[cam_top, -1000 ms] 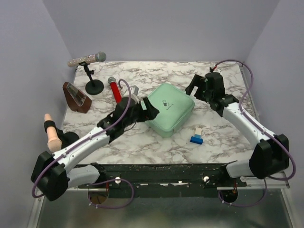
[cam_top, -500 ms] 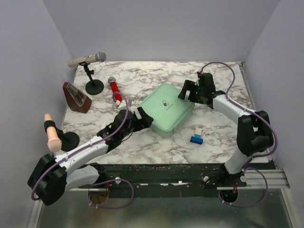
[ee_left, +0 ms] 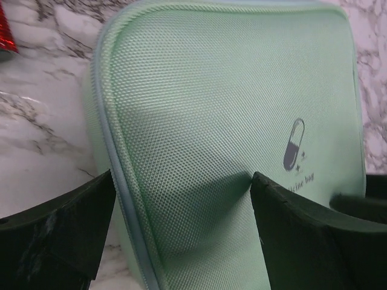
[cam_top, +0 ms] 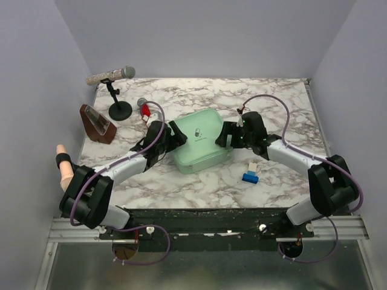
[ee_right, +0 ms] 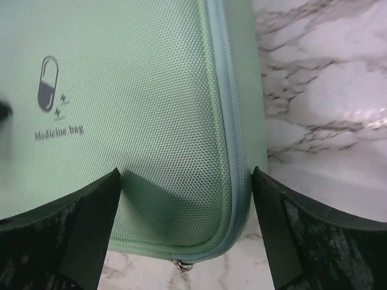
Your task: Organize the medicine kit
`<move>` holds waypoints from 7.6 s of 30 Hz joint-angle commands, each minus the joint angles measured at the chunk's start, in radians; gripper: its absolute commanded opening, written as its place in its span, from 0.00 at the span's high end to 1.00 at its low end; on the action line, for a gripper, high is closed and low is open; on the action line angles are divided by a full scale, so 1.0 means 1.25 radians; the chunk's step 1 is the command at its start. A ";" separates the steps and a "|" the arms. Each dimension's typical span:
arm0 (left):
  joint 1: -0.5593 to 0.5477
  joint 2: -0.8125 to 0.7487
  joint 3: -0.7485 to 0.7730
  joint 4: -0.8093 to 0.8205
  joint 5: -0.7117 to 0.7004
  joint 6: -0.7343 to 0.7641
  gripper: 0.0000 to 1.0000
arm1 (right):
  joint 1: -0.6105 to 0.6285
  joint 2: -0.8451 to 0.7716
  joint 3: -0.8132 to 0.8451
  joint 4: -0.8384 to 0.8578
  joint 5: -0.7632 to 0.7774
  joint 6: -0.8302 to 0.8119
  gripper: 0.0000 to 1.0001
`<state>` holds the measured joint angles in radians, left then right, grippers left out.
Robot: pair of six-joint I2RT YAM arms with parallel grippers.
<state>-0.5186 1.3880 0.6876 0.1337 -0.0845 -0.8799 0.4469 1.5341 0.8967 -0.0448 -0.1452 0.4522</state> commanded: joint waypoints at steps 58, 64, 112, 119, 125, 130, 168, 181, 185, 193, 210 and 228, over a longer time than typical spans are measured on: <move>-0.094 0.089 0.175 -0.181 -0.002 0.099 0.08 | 0.234 -0.332 -0.100 -0.373 0.433 0.000 0.12; -0.094 0.080 0.172 -0.168 0.010 0.111 0.08 | 0.271 -0.367 -0.118 -0.260 0.288 -0.066 0.13; -0.078 0.041 0.088 -0.163 0.014 0.147 0.09 | 0.341 -0.257 -0.074 -0.248 0.338 -0.149 0.26; -0.065 0.011 0.065 -0.189 -0.005 0.159 0.09 | 0.341 -0.199 -0.079 -0.207 0.315 -0.159 0.32; -0.056 0.015 0.077 -0.216 -0.007 0.166 0.09 | 0.340 -0.154 -0.088 -0.168 0.357 -0.150 0.40; -0.038 0.020 0.079 -0.237 -0.006 0.169 0.09 | 0.335 -0.134 -0.100 -0.140 0.392 -0.140 0.46; -0.060 -0.310 -0.062 -0.351 0.010 -0.045 0.01 | 0.461 -0.075 -0.007 -0.203 0.362 -0.057 0.99; -0.066 -0.309 -0.106 -0.328 -0.035 -0.113 0.01 | 0.530 -0.009 0.074 -0.233 0.353 -0.040 0.99; -0.065 -0.188 -0.050 -0.280 -0.054 -0.075 0.01 | 0.532 -0.025 0.055 -0.248 0.362 -0.035 0.99; -0.044 -0.080 0.025 -0.248 -0.053 -0.019 0.08 | 0.533 -0.087 -0.016 -0.275 0.418 -0.016 0.99; 0.017 -0.068 0.108 -0.211 0.041 -0.036 0.01 | 0.533 -0.095 -0.031 -0.277 0.429 -0.030 0.99; -0.042 0.221 0.227 -0.192 0.052 0.031 0.52 | 0.508 -0.109 -0.020 -0.338 0.490 -0.034 0.99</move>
<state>-0.5926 1.5845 0.9184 -0.0784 0.0124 -0.9173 1.0969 1.4334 0.8825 -0.3916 0.4114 0.3962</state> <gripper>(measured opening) 0.620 0.184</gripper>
